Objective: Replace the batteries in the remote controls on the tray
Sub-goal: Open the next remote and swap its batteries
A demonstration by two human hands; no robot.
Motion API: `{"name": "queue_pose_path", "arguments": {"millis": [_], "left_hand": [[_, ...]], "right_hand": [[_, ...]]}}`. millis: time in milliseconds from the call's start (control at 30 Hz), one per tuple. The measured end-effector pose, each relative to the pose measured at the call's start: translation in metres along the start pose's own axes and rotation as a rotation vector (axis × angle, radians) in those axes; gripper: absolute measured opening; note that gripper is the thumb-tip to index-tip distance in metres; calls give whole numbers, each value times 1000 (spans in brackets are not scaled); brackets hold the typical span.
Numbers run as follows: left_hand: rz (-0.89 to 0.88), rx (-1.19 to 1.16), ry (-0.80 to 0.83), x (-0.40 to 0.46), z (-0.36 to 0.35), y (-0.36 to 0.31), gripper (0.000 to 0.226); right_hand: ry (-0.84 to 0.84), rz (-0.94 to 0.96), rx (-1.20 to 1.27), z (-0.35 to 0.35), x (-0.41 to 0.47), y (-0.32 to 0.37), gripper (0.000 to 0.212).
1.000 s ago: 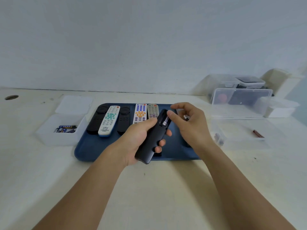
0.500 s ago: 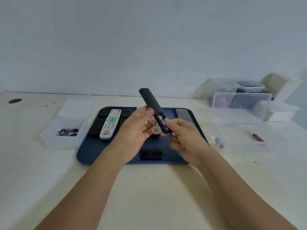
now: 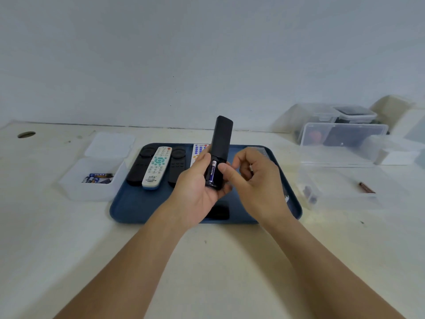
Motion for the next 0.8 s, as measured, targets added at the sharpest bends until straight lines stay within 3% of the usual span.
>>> {"name": "queue_pose_path", "arguments": {"millis": [200, 467, 800], "left_hand": [[-21, 80, 33, -3, -6, 6, 35], [-63, 175, -6, -1, -2, 7, 33], [-95, 352, 70, 2, -3, 8, 37]], "right_hand": [[20, 15, 27, -7, -1, 1, 10], [34, 25, -12, -14, -5, 0, 12], [28, 44, 2, -19, -5, -1, 11]]}}
Point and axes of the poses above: each hand's wrist, its own x-axis towards the middle knuckle, its own z-axis out of the back of the hand, y = z × x, the point moved 7 cm from there along x, towards the middle knuckle, and after that the axes turned 14 degrees about -x, right-handed, at the moved point
